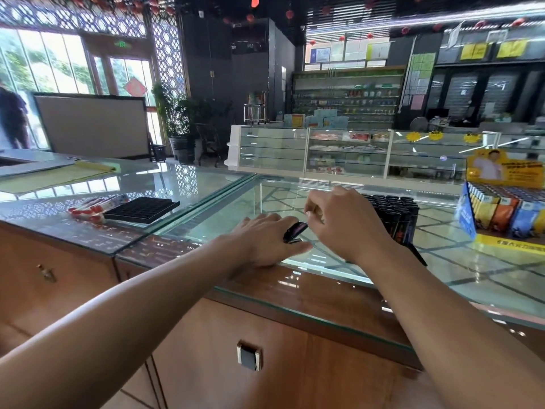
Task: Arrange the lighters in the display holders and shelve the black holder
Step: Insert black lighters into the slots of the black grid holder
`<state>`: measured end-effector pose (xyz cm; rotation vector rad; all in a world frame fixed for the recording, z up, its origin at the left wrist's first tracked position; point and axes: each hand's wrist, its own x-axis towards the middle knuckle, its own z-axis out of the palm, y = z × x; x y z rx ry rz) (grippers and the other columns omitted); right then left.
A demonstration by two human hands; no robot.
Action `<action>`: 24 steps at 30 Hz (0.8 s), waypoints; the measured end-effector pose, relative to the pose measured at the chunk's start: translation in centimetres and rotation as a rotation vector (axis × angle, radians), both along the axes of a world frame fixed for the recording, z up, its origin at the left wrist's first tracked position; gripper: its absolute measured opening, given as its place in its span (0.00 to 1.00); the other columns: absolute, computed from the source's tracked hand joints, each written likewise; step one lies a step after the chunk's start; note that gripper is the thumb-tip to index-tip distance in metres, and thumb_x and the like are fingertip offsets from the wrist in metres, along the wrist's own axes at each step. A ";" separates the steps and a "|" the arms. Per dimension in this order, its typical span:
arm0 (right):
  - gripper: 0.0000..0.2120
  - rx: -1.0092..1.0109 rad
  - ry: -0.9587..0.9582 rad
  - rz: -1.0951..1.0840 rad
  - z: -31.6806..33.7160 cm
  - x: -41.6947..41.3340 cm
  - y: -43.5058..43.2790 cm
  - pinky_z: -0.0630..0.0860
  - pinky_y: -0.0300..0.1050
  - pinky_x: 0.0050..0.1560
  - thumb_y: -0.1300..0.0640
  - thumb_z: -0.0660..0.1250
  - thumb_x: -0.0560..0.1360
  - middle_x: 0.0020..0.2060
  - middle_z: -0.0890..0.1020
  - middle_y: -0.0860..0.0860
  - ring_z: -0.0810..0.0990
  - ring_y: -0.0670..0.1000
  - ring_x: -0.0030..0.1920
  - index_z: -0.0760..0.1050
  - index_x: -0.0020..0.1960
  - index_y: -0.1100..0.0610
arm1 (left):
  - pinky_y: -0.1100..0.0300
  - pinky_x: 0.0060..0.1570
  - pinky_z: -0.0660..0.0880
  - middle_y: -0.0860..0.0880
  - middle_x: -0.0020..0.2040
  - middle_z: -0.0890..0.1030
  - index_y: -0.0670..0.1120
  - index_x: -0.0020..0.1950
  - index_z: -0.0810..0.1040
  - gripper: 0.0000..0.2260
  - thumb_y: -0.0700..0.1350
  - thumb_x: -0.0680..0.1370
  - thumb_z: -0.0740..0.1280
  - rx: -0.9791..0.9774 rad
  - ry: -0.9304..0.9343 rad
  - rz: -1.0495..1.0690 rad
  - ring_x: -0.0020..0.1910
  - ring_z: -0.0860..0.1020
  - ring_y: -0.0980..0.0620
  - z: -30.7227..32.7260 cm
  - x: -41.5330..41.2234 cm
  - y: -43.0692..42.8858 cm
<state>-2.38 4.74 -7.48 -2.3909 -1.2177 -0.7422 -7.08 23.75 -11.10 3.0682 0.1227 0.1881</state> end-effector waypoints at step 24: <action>0.06 0.011 0.031 -0.028 0.4 0.0 -0.5 0.77 0.51 0.51 0.50 0.64 0.82 0.43 0.81 0.51 0.78 0.55 0.49 0.78 0.54 0.49 | 0.41 0.71 0.67 0.51 0.78 0.65 0.60 0.78 0.62 0.29 0.66 0.79 0.64 -0.020 -0.015 -0.157 0.75 0.66 0.47 2.1 -0.1 0.5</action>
